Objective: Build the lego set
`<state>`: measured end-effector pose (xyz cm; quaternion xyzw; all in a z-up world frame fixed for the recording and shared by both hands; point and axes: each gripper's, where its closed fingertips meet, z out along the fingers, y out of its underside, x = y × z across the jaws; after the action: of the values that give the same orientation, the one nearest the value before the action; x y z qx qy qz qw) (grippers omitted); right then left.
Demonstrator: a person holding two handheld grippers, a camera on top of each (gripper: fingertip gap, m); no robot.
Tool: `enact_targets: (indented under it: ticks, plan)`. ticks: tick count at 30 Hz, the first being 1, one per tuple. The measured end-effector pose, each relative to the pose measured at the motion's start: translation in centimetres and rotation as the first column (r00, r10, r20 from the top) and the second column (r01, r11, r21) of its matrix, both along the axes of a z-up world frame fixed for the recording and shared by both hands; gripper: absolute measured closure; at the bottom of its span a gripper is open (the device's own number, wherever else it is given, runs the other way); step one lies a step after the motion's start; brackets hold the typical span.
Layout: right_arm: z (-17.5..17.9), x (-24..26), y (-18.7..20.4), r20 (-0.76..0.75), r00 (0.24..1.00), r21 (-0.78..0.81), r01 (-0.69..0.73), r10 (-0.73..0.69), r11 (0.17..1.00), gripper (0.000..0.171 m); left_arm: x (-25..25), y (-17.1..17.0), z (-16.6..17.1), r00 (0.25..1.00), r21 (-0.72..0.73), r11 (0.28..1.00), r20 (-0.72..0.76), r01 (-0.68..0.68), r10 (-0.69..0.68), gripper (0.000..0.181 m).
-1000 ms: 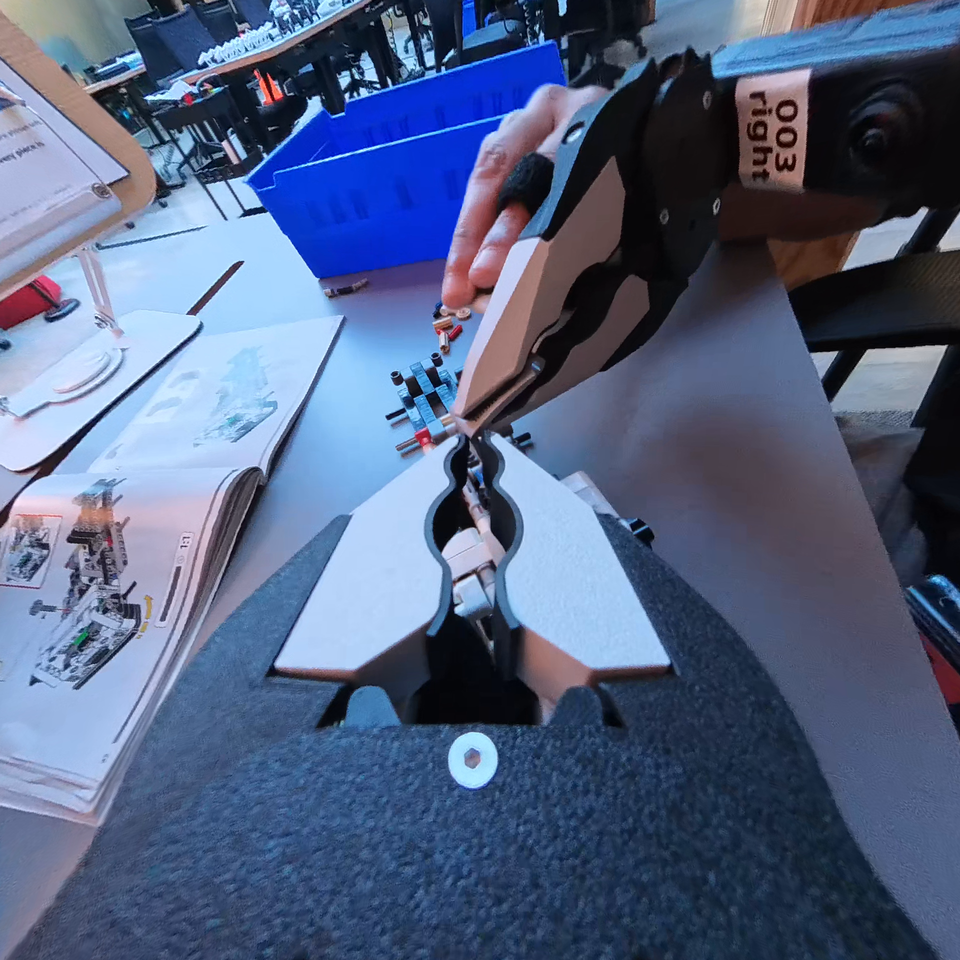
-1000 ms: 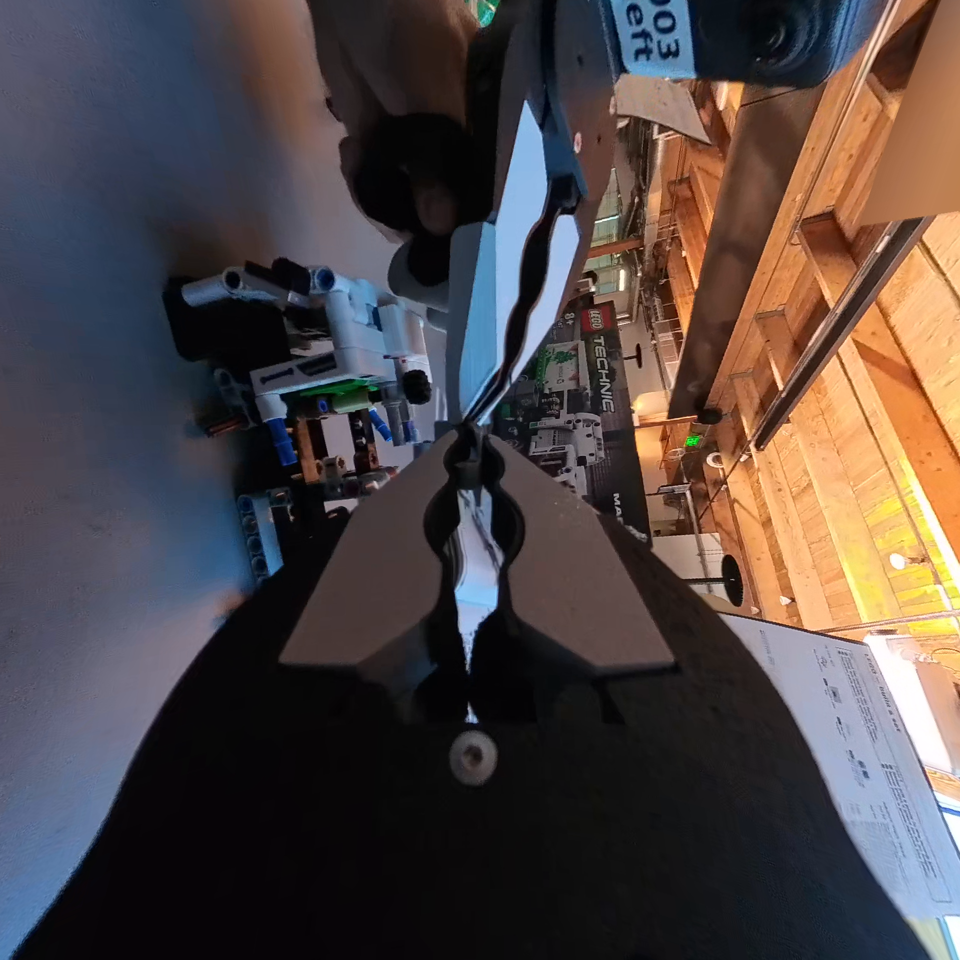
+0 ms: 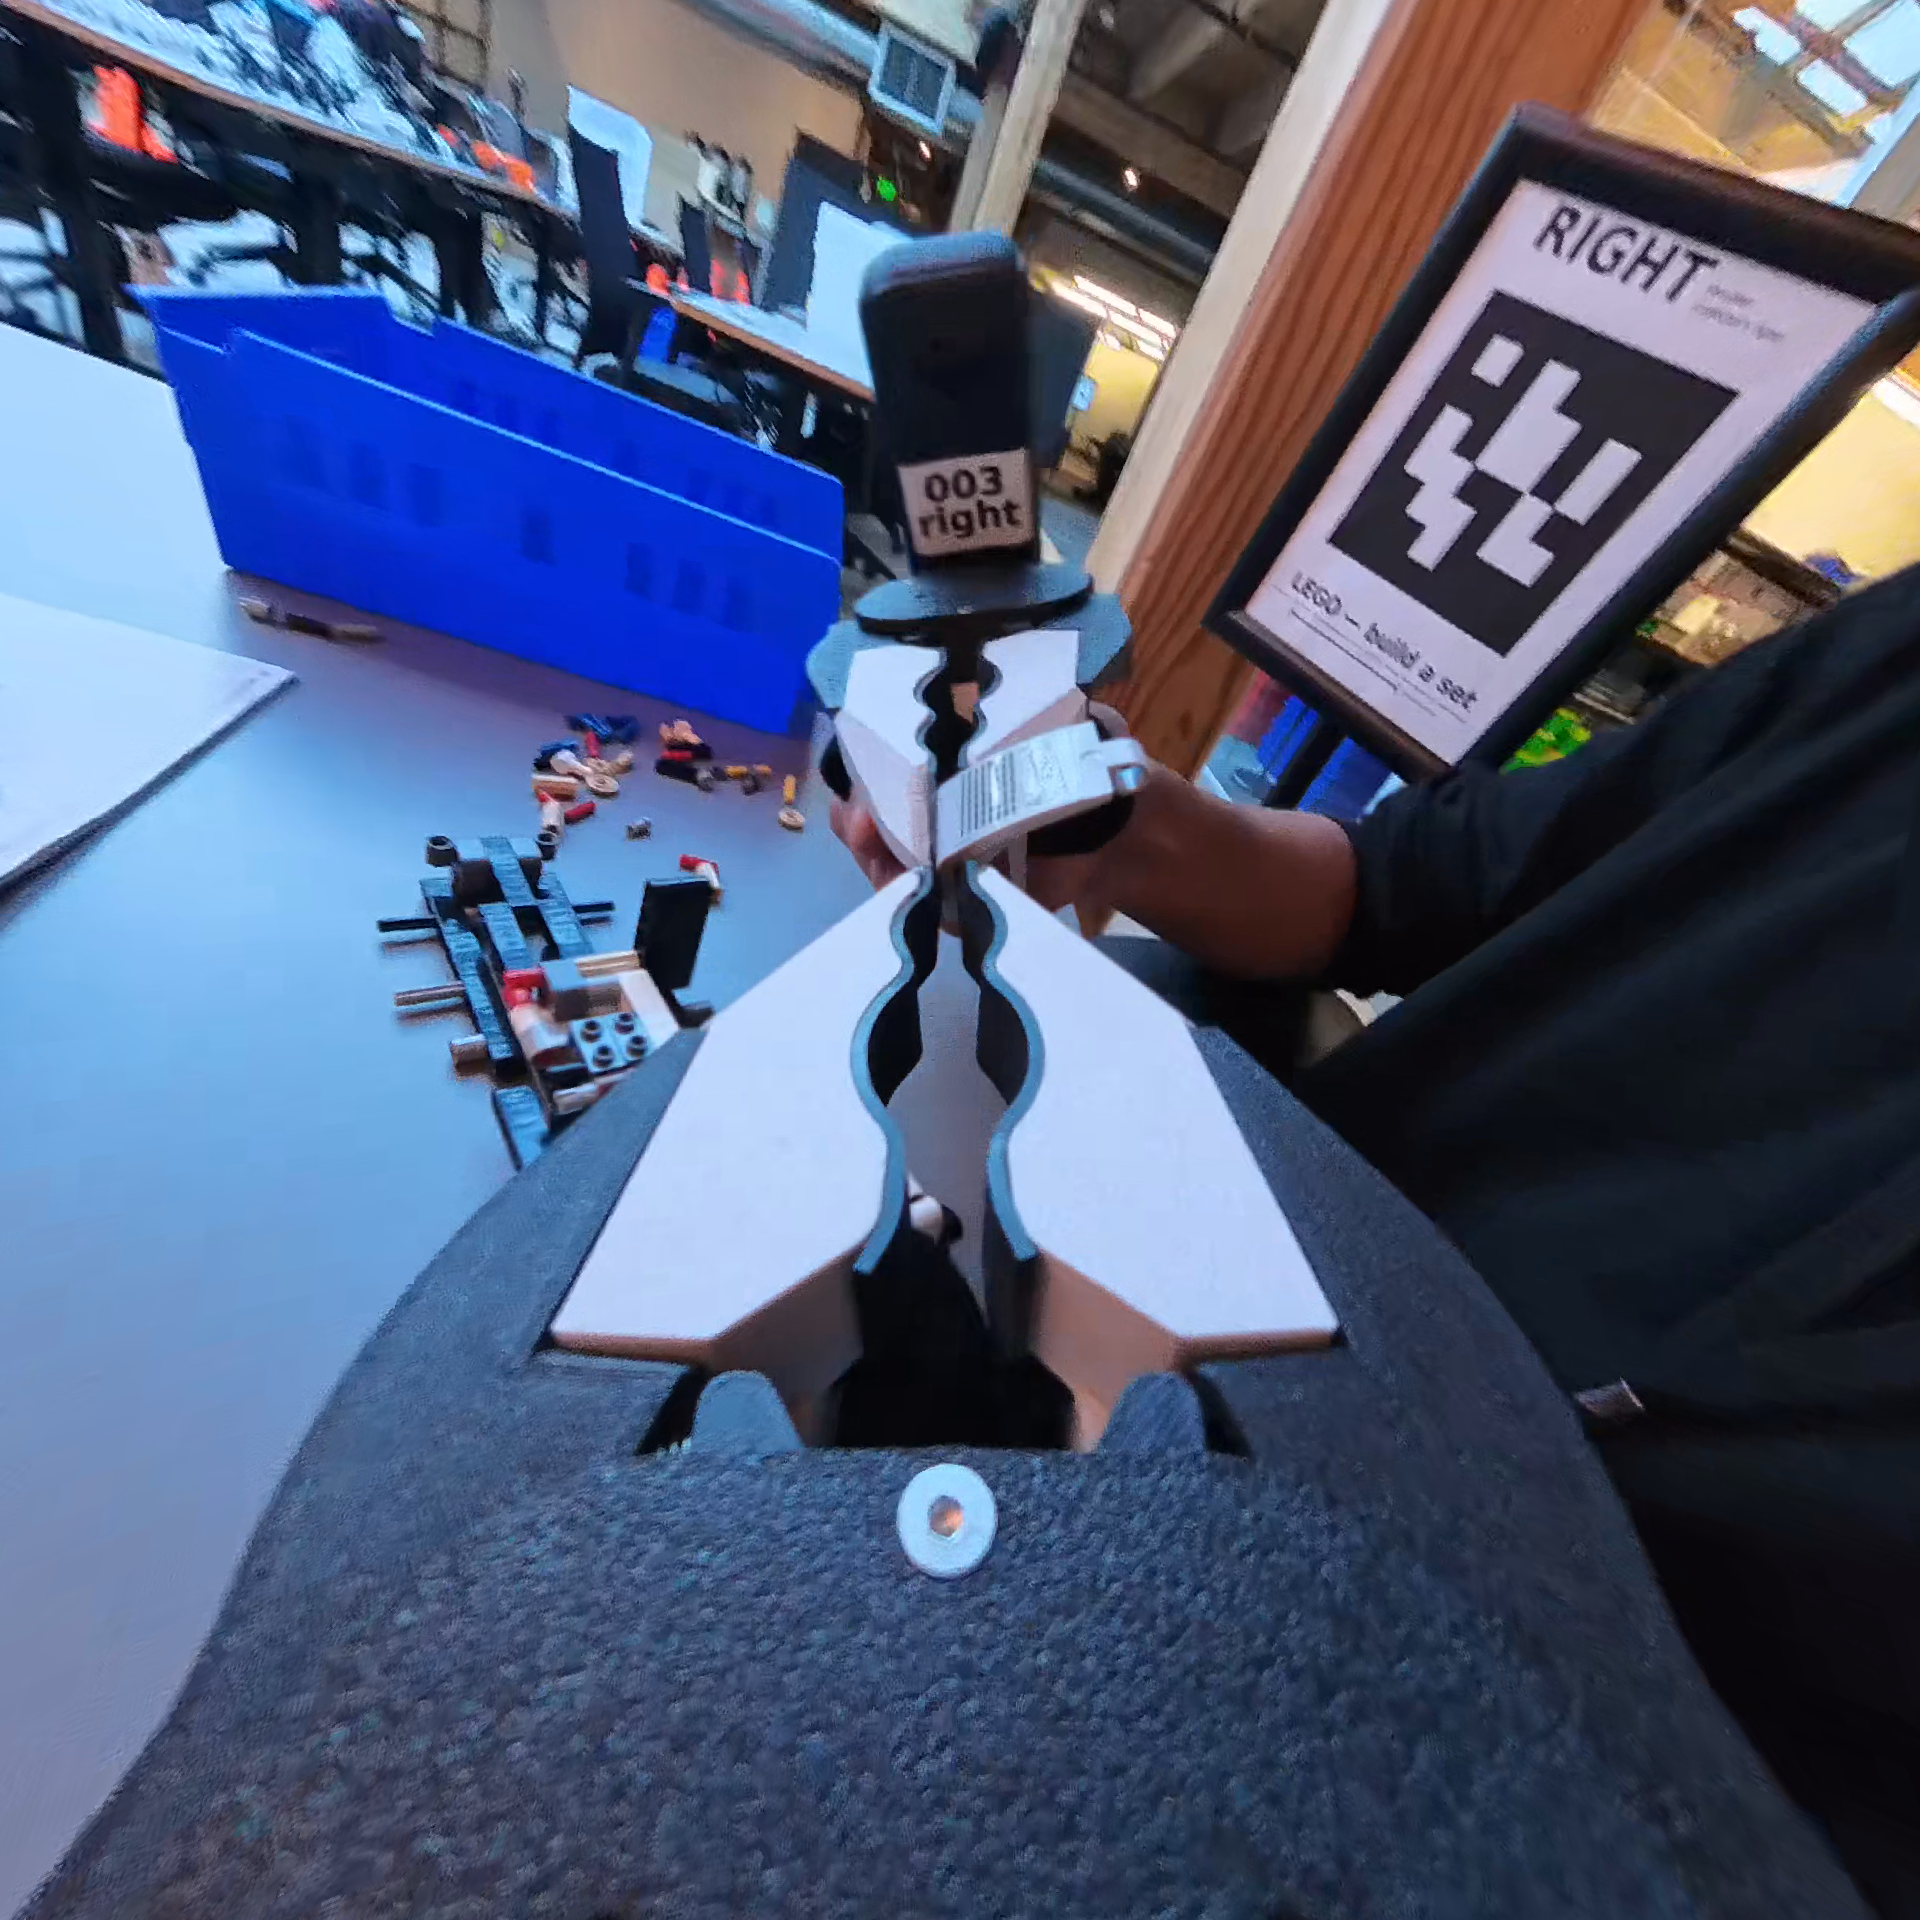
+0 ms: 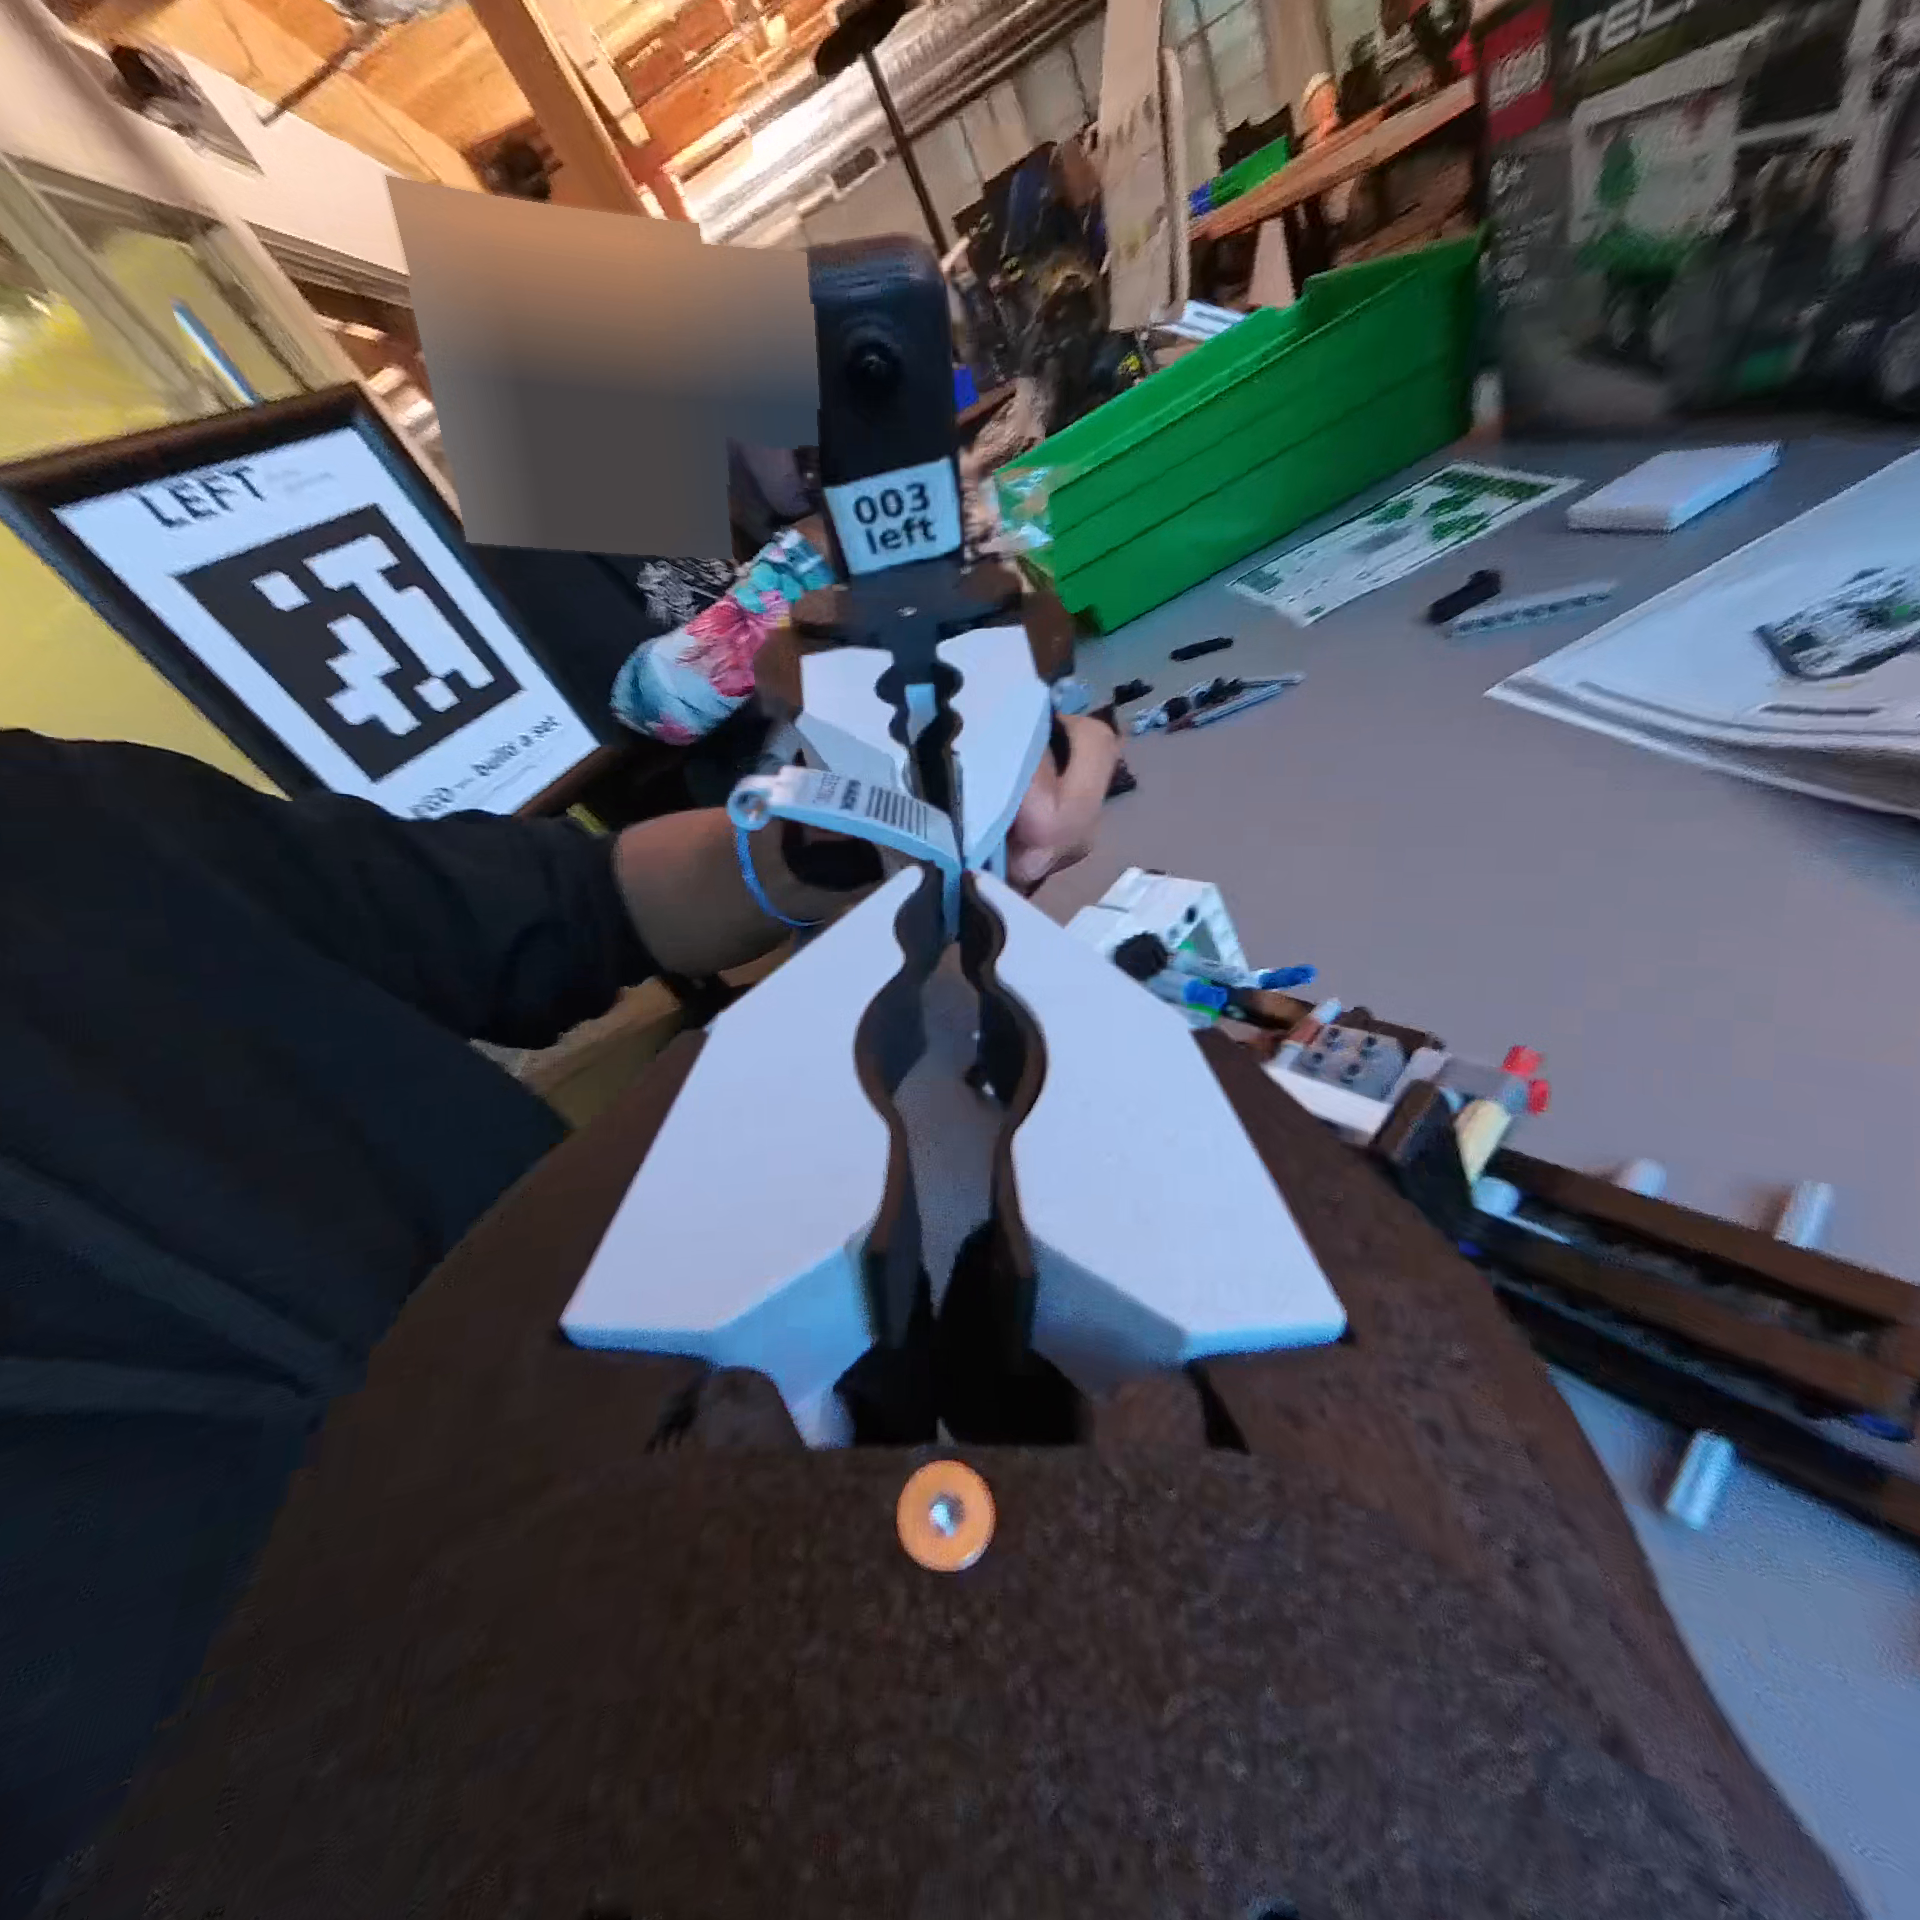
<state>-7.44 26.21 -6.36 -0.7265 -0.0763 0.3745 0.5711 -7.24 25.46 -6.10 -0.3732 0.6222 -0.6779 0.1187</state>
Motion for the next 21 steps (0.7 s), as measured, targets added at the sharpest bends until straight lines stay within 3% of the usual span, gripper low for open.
enact_targets:
  ticks: [4,7,9,11,13,15,21]
  plan:
    - [0.8,-0.5,-0.4,-0.053,0.999,0.04,-0.01,0.012,0.999,0.171,-0.4,-0.6,0.4,0.997,-0.008,0.998,-0.037,0.064,-0.064,0.18]
    - [0.4,0.1,-0.1,-0.017,0.999,0.035,0.036,-0.035,0.999,0.169,0.2,-0.3,0.2,0.999,0.013,1.0,-0.048,0.018,-0.017,0.181]
    - [0.0,1.3,0.2,0.018,0.993,0.021,0.112,-0.113,0.993,0.148,0.9,0.9,0.2,0.996,0.004,0.998,-0.051,-0.068,0.068,0.181]
    - [-1.6,2.7,0.4,0.155,0.962,-0.014,0.229,-0.224,0.973,0.139,1.6,2.9,-0.4,0.977,0.031,0.979,-0.064,-0.201,0.203,0.181]
    - [-3.5,3.3,0.0,0.344,0.88,-0.009,0.352,-0.327,0.936,0.136,1.4,4.0,-1.3,0.949,0.093,0.948,-0.064,-0.303,0.31,0.181]
    - [-4.5,2.1,-0.5,0.41,0.828,0.024,0.411,-0.384,0.911,0.132,1.0,3.8,-2.4,0.926,0.169,0.917,-0.053,-0.36,0.373,0.181]
    - [-1.6,1.0,-1.0,0.166,0.839,0.109,0.506,-0.518,0.855,0.136,0.6,1.9,-2.8,0.899,0.222,0.876,0.003,-0.429,0.439,0.181]
